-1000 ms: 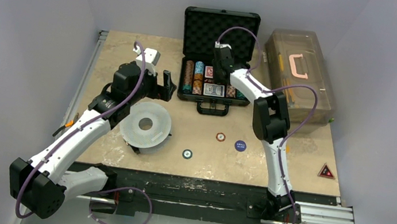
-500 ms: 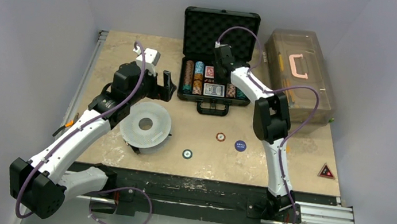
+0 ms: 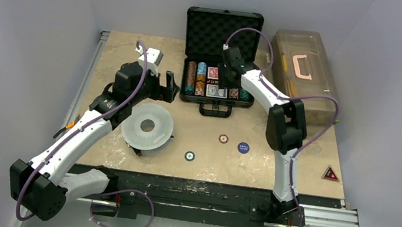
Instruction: Pack up texas hold em set
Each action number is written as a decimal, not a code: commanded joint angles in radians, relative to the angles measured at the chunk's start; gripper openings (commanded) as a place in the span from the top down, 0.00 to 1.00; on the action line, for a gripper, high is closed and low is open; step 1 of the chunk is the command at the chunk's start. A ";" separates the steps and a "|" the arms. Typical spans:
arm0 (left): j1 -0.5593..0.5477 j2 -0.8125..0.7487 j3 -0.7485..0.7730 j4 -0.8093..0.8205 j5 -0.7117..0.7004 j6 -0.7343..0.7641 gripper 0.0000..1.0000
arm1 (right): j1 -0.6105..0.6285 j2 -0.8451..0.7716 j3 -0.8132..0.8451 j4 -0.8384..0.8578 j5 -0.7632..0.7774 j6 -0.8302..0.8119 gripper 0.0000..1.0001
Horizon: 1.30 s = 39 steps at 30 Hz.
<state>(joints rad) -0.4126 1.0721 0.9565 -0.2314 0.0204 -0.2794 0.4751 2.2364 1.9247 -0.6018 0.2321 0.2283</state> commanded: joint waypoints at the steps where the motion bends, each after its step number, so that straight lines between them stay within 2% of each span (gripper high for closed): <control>1: 0.001 0.021 0.091 -0.040 0.026 -0.043 0.00 | 0.019 -0.295 -0.215 0.036 -0.001 0.040 0.45; 3: 0.001 0.040 0.121 -0.078 0.026 -0.057 0.00 | 0.020 -0.404 -0.339 0.034 -0.006 0.072 0.34; 6: 0.001 0.066 0.155 -0.128 -0.007 -0.087 0.00 | 0.036 -0.527 -0.512 0.060 -0.096 0.096 0.19; 11: 0.003 0.070 0.179 -0.165 -0.014 -0.098 0.00 | 0.112 -0.616 -0.666 -0.036 -0.048 0.133 0.13; 14: 0.006 0.072 0.191 -0.173 0.043 -0.094 0.02 | 0.115 -0.675 -0.769 -0.045 -0.039 0.198 0.11; 17: 0.007 0.076 0.191 -0.164 0.102 -0.082 0.03 | 0.115 -0.714 -0.863 -0.035 -0.019 0.252 0.09; 20: 0.009 0.099 0.206 -0.180 0.148 -0.083 0.03 | 0.112 -0.752 -0.945 0.008 -0.064 0.309 0.05; 24: 0.009 0.109 0.208 -0.171 0.217 -0.076 0.03 | 0.114 -0.762 -0.989 0.056 -0.085 0.328 0.01; 26: 0.009 0.115 0.205 -0.171 0.226 -0.077 0.03 | 0.099 -0.756 -1.008 0.068 -0.087 0.334 0.01; 29: 0.009 0.120 0.216 -0.181 0.249 -0.076 0.04 | 0.052 -0.759 -1.055 0.100 -0.137 0.348 0.10; 36: 0.009 0.132 0.219 -0.178 0.287 -0.084 0.05 | 0.029 -0.772 -1.090 0.092 -0.105 0.365 0.20; 39: 0.009 0.135 0.218 -0.177 0.289 -0.084 0.05 | -0.004 -0.781 -1.139 0.128 -0.165 0.380 0.25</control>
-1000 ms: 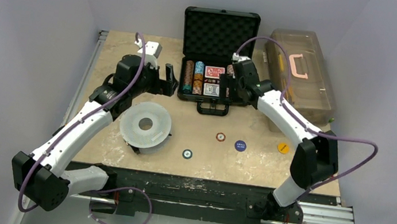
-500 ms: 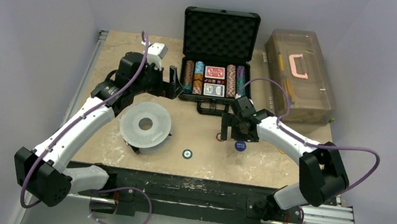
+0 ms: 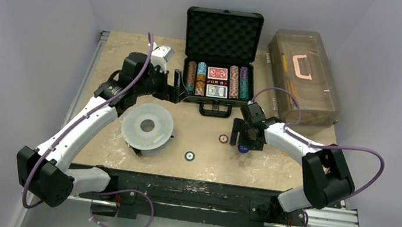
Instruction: Pack up texas hold em set
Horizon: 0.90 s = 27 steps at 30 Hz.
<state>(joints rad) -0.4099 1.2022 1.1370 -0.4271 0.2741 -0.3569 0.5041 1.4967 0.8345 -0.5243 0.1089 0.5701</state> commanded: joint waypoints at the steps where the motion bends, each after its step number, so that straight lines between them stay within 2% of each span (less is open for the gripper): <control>1: 0.007 0.008 0.043 0.015 0.038 -0.007 0.05 | -0.037 -0.038 -0.059 0.059 -0.043 0.039 0.27; 11: 0.006 0.022 0.042 0.015 0.055 -0.013 0.06 | -0.037 -0.028 -0.058 0.054 0.057 0.031 0.39; 17: 0.006 0.028 0.047 0.009 0.061 -0.011 0.06 | 0.001 -0.030 -0.043 0.019 0.125 0.028 0.39; 27: 0.007 0.036 0.053 0.004 0.068 -0.014 0.06 | 0.035 0.004 -0.043 0.035 0.135 0.043 0.40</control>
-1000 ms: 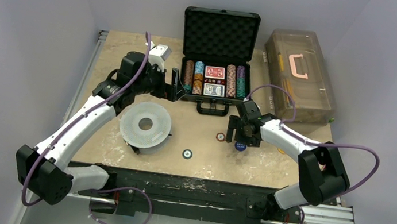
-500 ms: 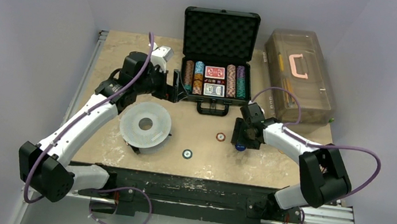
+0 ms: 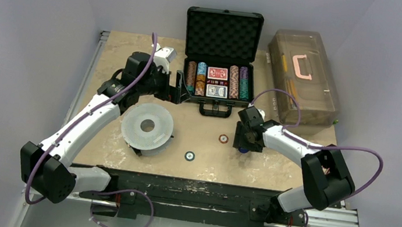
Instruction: Pack up texas hold em set
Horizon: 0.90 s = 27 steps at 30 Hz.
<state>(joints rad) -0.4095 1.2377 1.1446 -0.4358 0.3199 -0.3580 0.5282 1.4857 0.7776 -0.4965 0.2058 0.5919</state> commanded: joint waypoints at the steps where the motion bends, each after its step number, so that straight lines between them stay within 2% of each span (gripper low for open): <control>1: 0.006 0.000 0.046 0.012 0.022 -0.013 0.06 | 0.012 0.019 0.014 0.007 0.042 0.022 0.40; 9: 0.006 0.000 0.047 0.007 0.018 -0.011 0.06 | 0.030 0.053 0.037 0.002 0.104 0.014 0.41; 20: 0.006 0.013 0.055 -0.002 0.028 -0.012 0.06 | 0.067 0.080 0.042 0.003 0.134 0.019 0.56; 27: 0.006 0.039 0.066 -0.011 0.057 -0.019 0.06 | 0.067 0.031 0.044 0.025 0.117 -0.002 0.59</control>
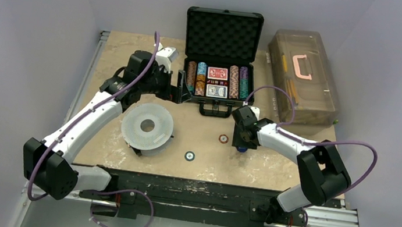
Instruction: Pack up texas hold em set
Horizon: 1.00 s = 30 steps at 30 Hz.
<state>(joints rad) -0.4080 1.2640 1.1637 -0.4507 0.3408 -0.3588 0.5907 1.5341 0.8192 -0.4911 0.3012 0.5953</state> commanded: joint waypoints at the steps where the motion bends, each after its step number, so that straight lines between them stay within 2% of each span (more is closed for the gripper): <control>1: 0.005 0.021 0.049 0.005 0.045 -0.020 0.06 | 0.004 -0.030 -0.001 0.030 0.012 -0.011 0.59; 9: 0.009 0.144 0.098 -0.033 0.197 -0.055 0.06 | 0.004 -0.109 -0.023 0.139 -0.047 -0.095 0.60; 14: 0.015 0.223 0.122 -0.056 0.272 -0.079 0.10 | 0.005 -0.095 -0.019 0.164 -0.049 -0.114 0.61; 22: 0.015 0.299 0.131 -0.043 0.377 -0.117 0.12 | 0.006 -0.102 -0.019 0.232 -0.124 -0.134 0.61; 30: 0.019 0.412 0.138 0.015 0.457 -0.208 0.20 | 0.018 -0.100 0.002 0.289 -0.214 -0.167 0.62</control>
<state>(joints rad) -0.3992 1.6363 1.2663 -0.4862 0.7303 -0.5037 0.5953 1.4479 0.7979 -0.2733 0.1501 0.4633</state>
